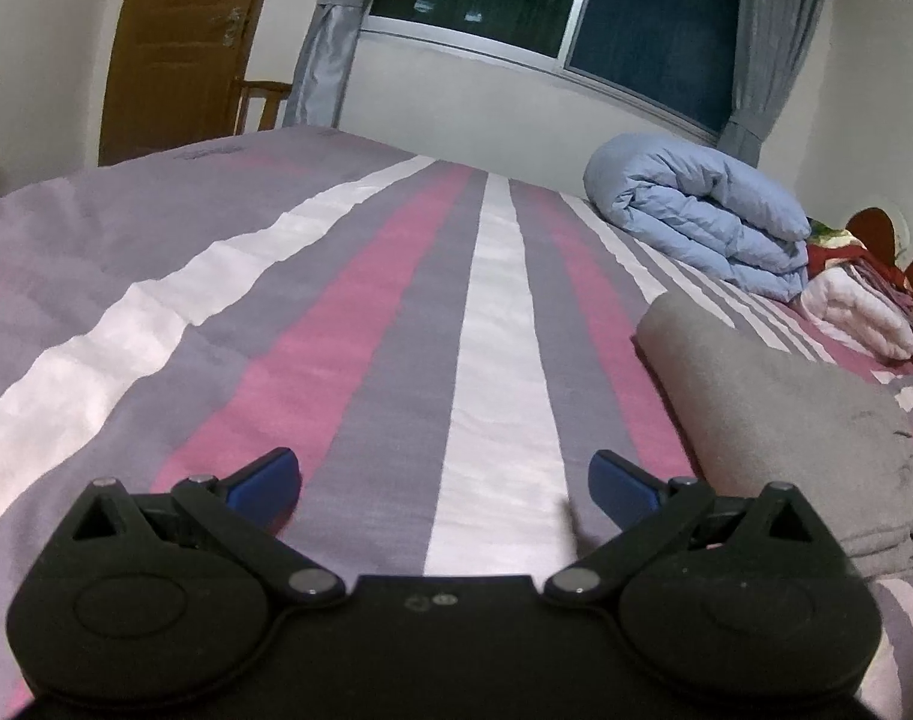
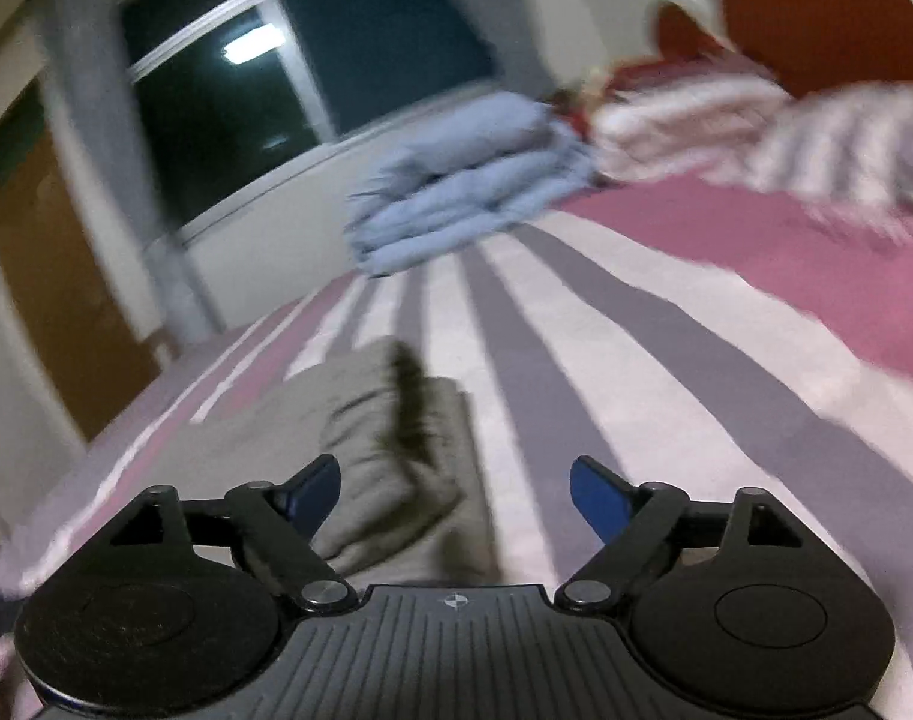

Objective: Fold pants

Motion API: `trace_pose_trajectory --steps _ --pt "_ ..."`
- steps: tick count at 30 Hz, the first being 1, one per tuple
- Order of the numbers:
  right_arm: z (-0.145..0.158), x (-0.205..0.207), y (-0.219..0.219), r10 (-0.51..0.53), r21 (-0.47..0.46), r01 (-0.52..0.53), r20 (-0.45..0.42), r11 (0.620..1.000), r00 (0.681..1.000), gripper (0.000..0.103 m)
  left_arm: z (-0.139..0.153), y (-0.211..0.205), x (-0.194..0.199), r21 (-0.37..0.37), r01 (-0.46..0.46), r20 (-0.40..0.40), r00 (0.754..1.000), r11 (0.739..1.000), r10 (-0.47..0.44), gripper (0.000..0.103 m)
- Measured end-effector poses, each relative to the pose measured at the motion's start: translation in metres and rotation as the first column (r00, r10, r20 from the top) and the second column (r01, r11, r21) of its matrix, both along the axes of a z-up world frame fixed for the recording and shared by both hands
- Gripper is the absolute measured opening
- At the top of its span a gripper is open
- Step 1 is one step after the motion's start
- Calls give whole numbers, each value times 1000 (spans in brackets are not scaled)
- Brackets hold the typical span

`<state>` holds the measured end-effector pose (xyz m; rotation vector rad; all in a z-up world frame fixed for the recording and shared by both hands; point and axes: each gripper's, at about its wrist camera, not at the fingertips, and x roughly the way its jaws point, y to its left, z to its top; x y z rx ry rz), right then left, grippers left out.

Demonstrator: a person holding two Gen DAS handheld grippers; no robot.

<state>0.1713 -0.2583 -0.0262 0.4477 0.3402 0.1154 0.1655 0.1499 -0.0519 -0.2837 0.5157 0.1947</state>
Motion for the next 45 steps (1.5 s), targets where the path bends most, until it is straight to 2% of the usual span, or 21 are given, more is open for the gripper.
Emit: trace_pose_trajectory --steps 1,4,18,23,26,28,30,32,33,34,35,37,38,42,45 --pt "0 0 -6 -23 31 23 6 999 1000 84 0 0 0 -2 -1 1 1000 1000 1 97" --pt "2 -5 -8 -50 44 50 7 998 999 85 0 -2 0 -4 -2 5 1000 1000 2 97" --pt "-3 11 -4 29 124 -28 -4 992 1000 90 1 -5 0 -22 18 21 1000 1000 -18 97" --pt "0 19 -7 79 154 -77 -2 985 997 90 7 -13 5 -83 123 60 991 989 -118 95" --pt "-1 37 -10 133 188 -122 -43 975 990 90 7 -26 26 -159 231 59 973 960 -224 93" --pt "-2 54 -8 177 215 -157 -79 964 981 90 7 -39 46 -150 294 41 956 944 -291 93" --pt "2 67 -4 190 194 -169 -95 966 977 90 6 -50 62 -144 330 26 944 933 -330 93" --pt "14 73 5 187 115 -178 -72 977 980 90 6 -59 73 -133 338 20 941 932 -338 93" --pt "19 76 9 217 99 -211 -65 973 974 90 5 -61 76 -138 341 28 940 930 -341 93" --pt "21 79 12 243 102 -235 -69 967 968 81 3 -62 77 -146 341 34 940 928 -340 93" --pt "20 83 15 259 105 -249 -94 963 961 65 0 -63 77 -147 340 35 940 929 -339 93" --pt "14 92 22 241 64 -233 -181 970 954 64 -5 -61 73 -148 333 32 943 931 -332 93" --pt "10 95 24 247 49 -242 -194 969 949 64 -7 -59 70 -157 326 38 945 932 -324 94" --pt "6 100 25 228 18 -230 -222 973 948 62 -8 -48 59 -182 304 49 953 935 -300 95" --pt "4 100 25 212 41 -208 -225 977 951 62 -8 -44 54 -182 294 48 956 938 -290 95"
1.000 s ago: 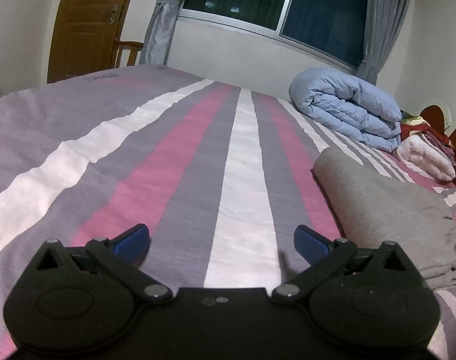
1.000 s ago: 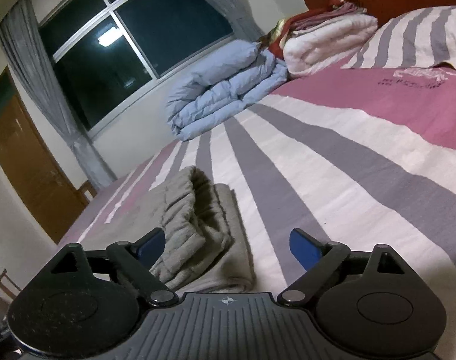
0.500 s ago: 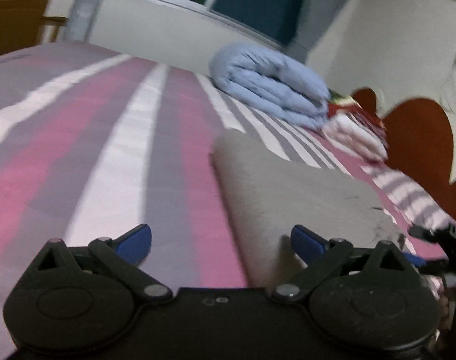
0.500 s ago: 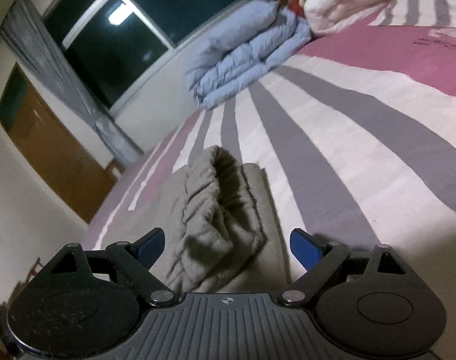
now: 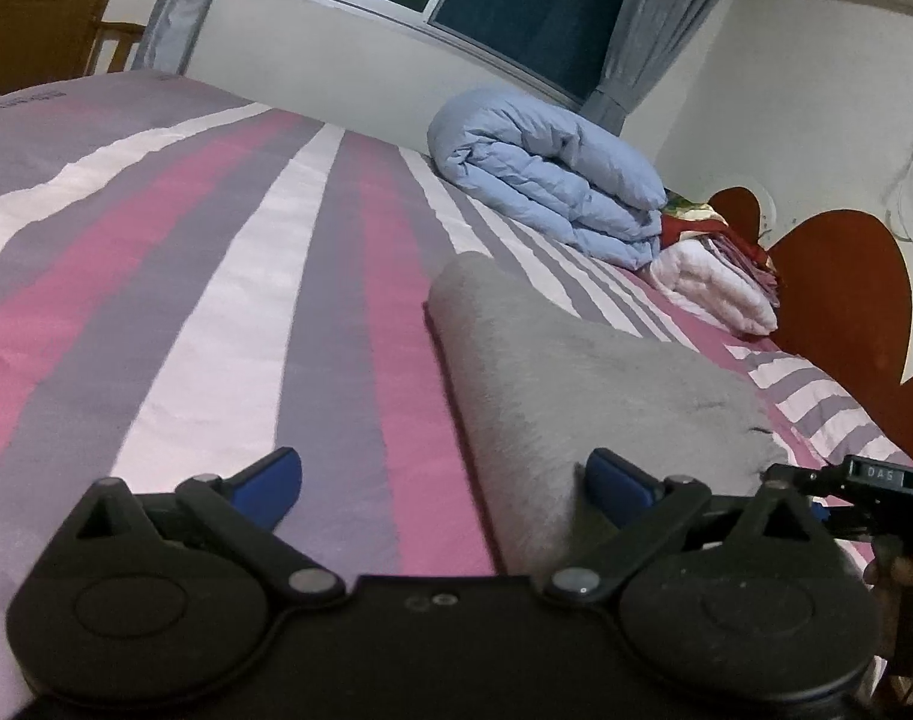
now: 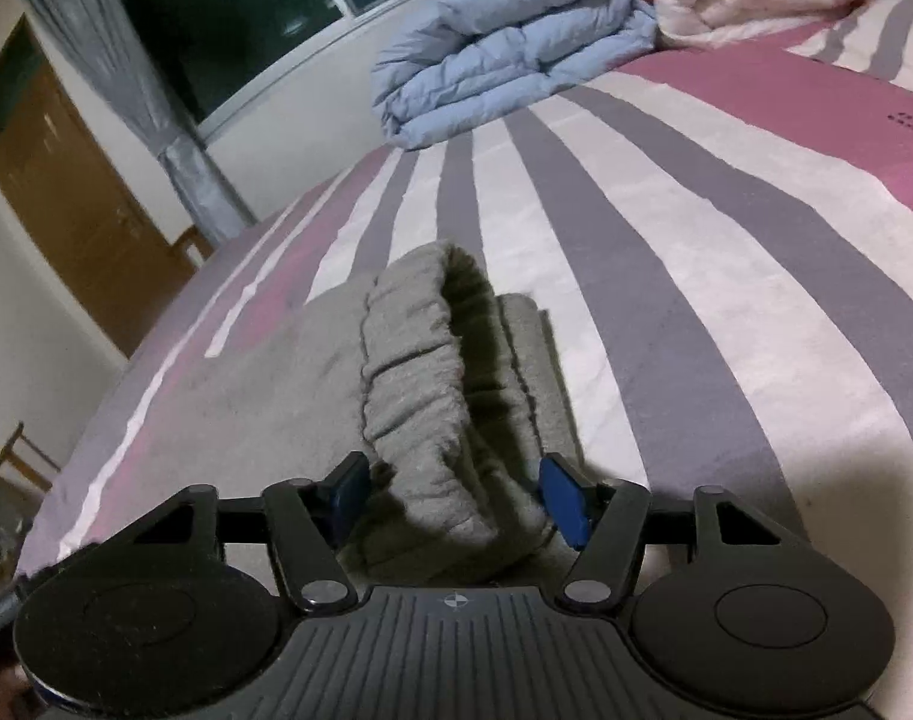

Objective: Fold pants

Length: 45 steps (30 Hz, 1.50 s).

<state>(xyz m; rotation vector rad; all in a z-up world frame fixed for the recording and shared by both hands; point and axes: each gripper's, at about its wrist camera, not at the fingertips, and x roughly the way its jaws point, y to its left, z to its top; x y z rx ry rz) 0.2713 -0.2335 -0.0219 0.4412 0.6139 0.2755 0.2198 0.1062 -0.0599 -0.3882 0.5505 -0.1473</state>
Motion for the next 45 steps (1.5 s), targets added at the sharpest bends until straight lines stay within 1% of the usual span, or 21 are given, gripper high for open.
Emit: trace_pose_trajectory --steps 2,3,4,5,7,13,15,16,17,18,19,22,25,28,31,35,37,39,40,41,45 --pt "-2 3 4 24 -3 -24 -21 1000 999 62 -2 3 -3 -13 -13 -2 1000 1000 13 96" --pt "-1 4 3 33 -7 -34 -20 999 999 56 -4 4 -4 -19 -16 -3 1000 1000 16 96" --pt "3 3 1 37 -10 -37 -3 999 999 28 -4 5 -5 -21 -18 -3 1000 1000 17 96" --pt "7 0 -3 28 2 -28 22 1000 999 23 -3 4 -5 -16 -16 -2 1000 1000 16 96" --pt "15 -9 -11 -4 13 3 68 1000 998 17 -2 3 -6 -5 -13 0 1000 1000 13 96" --pt "1 -11 -20 -28 40 27 32 999 999 17 -1 2 -7 8 -6 0 1000 1000 6 96" --pt "7 -16 -20 -14 46 11 52 999 999 21 3 4 -5 0 2 9 1000 1000 -2 96" --pt "11 -18 -20 -17 43 14 66 999 998 44 5 5 -2 -12 8 14 1000 1000 -7 96" --pt "14 -20 -22 -28 32 25 77 999 997 80 6 6 3 -24 12 15 1000 1000 -12 96" --pt "15 -20 -25 -28 44 24 97 999 995 87 7 6 9 -33 20 13 1000 999 -20 96" --pt "15 -20 -29 -25 69 17 111 997 993 88 9 5 15 -41 34 10 999 999 -34 96" --pt "9 -7 -38 -28 145 19 60 989 998 88 11 -2 36 -62 109 -21 994 992 -111 91" --pt "-2 12 -40 0 157 4 -23 988 1000 87 7 -10 53 -76 165 -64 983 983 -170 90" --pt "-18 28 -35 68 215 -48 -88 975 994 87 -3 -14 68 -129 201 -110 970 971 -216 90" --pt "-21 34 -30 77 188 -59 -90 980 993 81 -16 -13 81 -166 222 -160 956 961 -248 92" --pt "-20 37 -33 105 194 -85 -95 977 990 77 -24 1 83 -285 218 -140 954 933 -266 92" --pt "-20 43 -32 129 175 -111 -93 978 987 71 -27 -4 91 -262 221 -156 951 939 -267 86" --pt "-22 47 -25 133 171 -116 -95 978 986 69 -23 -22 102 -159 259 -184 940 953 -286 76" --pt "-21 48 -21 130 165 -113 -94 980 987 68 -21 -28 107 -158 279 -184 934 947 -306 51" --pt "-20 49 -18 131 161 -115 -90 980 987 65 -23 -30 113 -195 286 -192 927 938 -322 48" --pt "-19 53 -20 174 232 -150 -89 961 981 52 -30 -15 112 -305 261 -155 935 916 -318 29"
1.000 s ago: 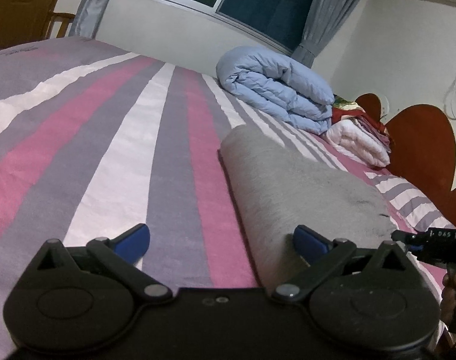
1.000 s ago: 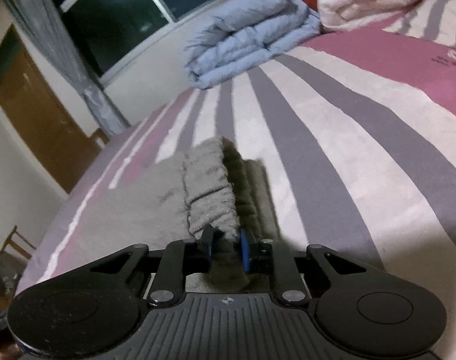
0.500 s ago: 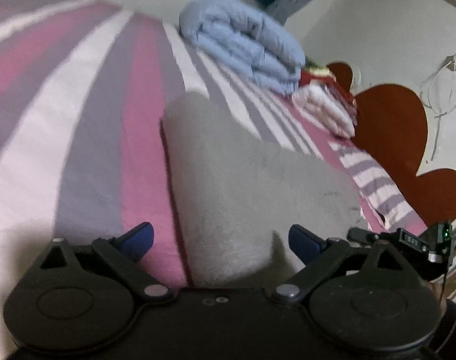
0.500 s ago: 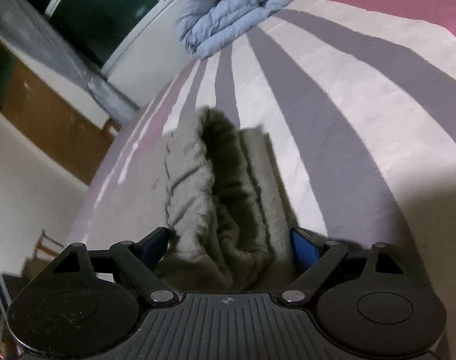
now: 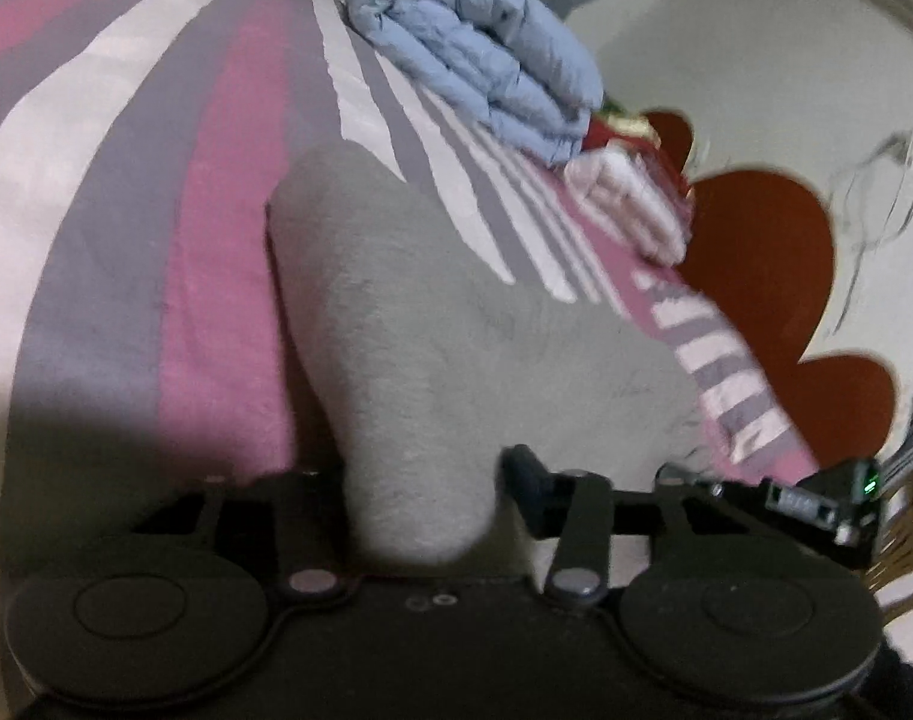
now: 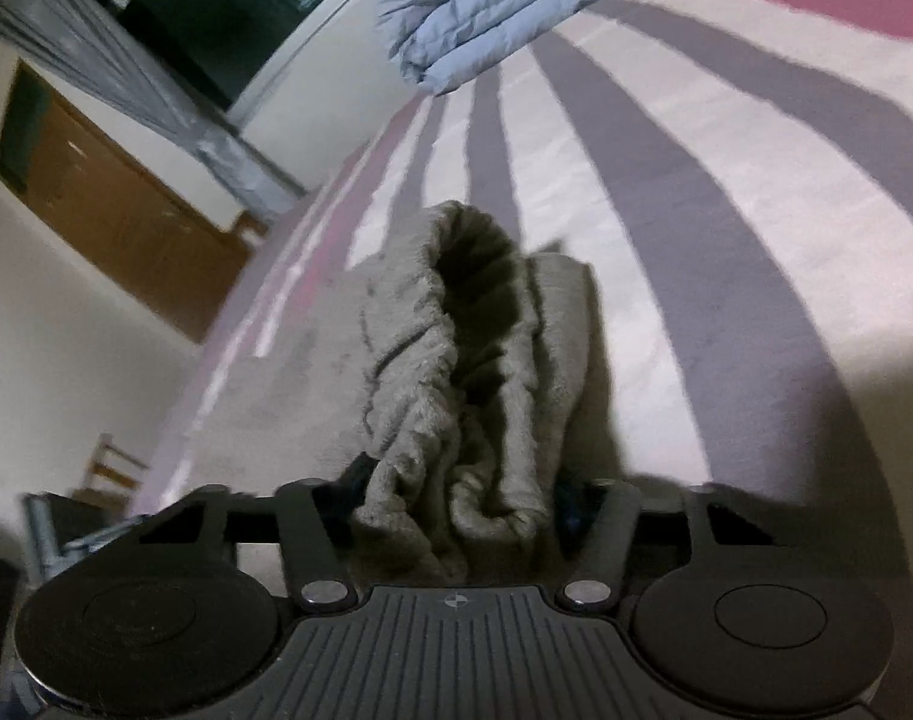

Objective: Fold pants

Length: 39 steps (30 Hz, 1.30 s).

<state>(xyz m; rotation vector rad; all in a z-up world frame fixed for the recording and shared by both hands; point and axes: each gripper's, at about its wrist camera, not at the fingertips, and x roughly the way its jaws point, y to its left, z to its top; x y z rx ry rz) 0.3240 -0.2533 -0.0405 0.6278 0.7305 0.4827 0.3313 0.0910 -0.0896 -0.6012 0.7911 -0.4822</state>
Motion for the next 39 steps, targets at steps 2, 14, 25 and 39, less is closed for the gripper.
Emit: trace_pose_trajectory --steps 2,14,25,39 --pt "8 -2 -2 35 -5 -35 21 999 999 50 -3 10 -9 -74 -16 18 1000 997 18 21" --pt "73 45 45 146 -64 -136 200 989 969 46 42 33 35 -147 -24 132 990 989 44 17" --pt "35 179 41 -32 -263 55 91 963 995 64 22 -1 127 559 -212 197 973 801 121 93" --pt "44 58 -24 -87 -256 182 341 949 936 96 45 43 2 551 -423 395 892 719 222 97"
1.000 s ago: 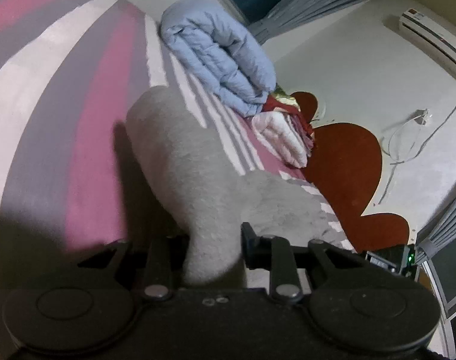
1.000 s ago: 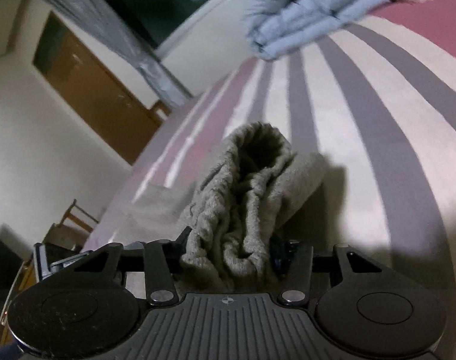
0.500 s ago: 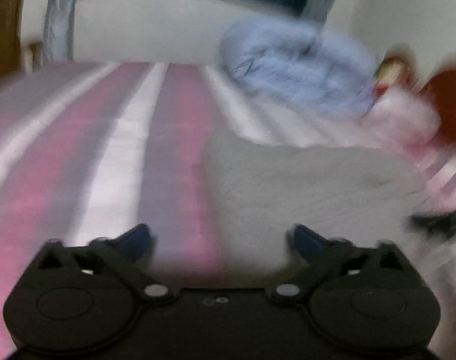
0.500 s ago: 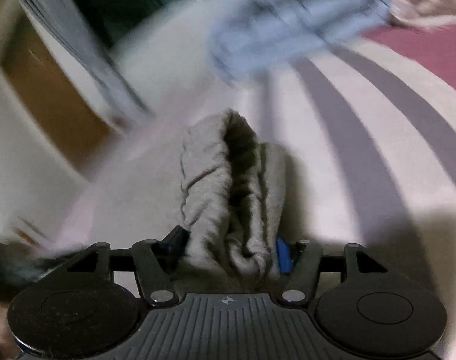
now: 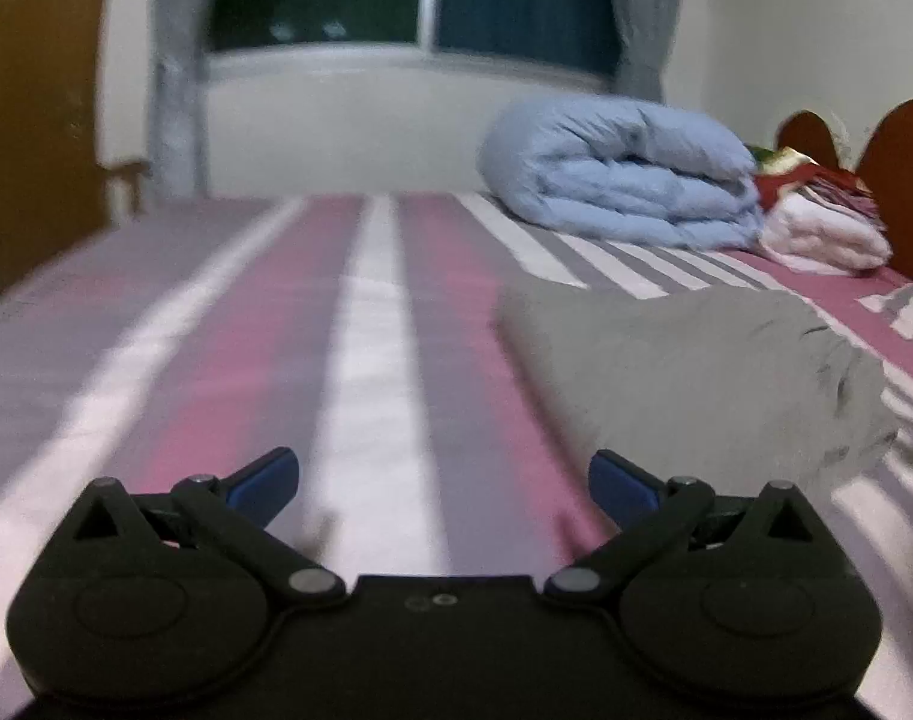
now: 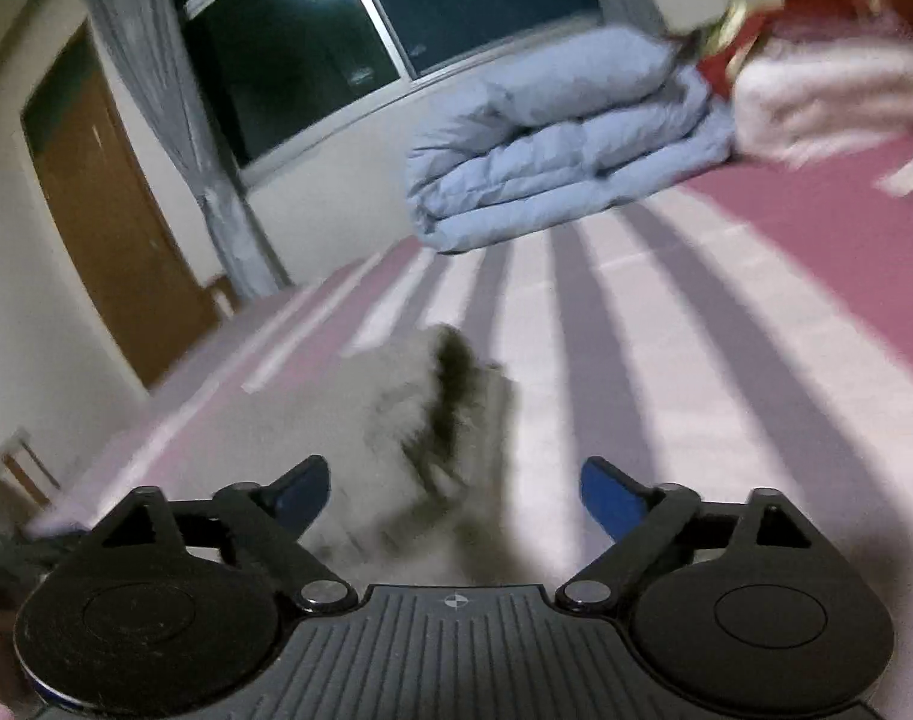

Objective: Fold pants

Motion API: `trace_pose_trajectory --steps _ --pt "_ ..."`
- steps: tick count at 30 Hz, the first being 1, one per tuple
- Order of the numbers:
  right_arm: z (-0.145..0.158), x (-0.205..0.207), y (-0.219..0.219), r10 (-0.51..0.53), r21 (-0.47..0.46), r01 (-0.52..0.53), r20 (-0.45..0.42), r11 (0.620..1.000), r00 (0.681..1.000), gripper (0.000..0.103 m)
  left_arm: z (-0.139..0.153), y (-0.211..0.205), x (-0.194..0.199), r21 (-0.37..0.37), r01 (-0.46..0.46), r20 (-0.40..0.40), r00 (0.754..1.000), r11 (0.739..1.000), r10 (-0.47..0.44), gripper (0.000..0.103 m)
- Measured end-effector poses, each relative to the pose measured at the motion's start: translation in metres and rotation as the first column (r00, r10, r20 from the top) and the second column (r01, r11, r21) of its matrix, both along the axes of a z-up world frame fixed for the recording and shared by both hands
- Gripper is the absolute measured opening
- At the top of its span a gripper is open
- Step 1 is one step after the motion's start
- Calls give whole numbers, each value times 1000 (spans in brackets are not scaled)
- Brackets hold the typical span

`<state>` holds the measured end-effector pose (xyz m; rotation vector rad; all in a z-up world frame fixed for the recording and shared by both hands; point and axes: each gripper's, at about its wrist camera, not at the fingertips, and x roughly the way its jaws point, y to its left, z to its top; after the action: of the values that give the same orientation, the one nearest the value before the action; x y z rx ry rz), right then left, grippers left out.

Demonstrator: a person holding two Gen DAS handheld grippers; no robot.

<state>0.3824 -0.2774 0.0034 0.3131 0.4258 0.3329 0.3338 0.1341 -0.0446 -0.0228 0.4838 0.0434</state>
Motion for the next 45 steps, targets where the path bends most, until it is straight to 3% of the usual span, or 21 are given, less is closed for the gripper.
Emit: trace_pose_trajectory --steps 5,9,12,20,26,30,34,40,45 --pt "-22 -94 -44 -151 -95 153 28 984 988 103 -4 28 -86 -71 -146 5 989 987 147 97" --pt "-28 -166 -50 -163 -141 170 61 975 985 103 3 27 -138 -81 -202 21 979 976 204 97" --pt "-24 -205 -40 -170 -157 187 117 970 978 103 15 15 -171 -128 -173 62 981 977 182 97" --pt "-17 -296 15 -118 -189 168 251 967 961 103 39 -48 -234 -98 -49 135 989 994 62 97" --pt "-18 -332 39 -90 -162 135 258 977 962 103 31 -86 -270 -82 15 172 985 997 0 97" --pt "-19 -346 57 -37 -220 103 288 970 957 103 29 -107 -276 -108 55 173 984 993 -36 97" --pt "-23 -353 71 -19 -250 84 252 965 967 103 21 -123 -287 -126 67 138 989 990 -50 97" --pt "-23 -369 78 -16 -250 84 264 965 964 103 26 -139 -312 -45 90 166 983 995 -81 97" --pt "-23 -386 83 18 -246 54 281 968 960 103 26 -144 -328 -61 114 187 977 992 -101 97"
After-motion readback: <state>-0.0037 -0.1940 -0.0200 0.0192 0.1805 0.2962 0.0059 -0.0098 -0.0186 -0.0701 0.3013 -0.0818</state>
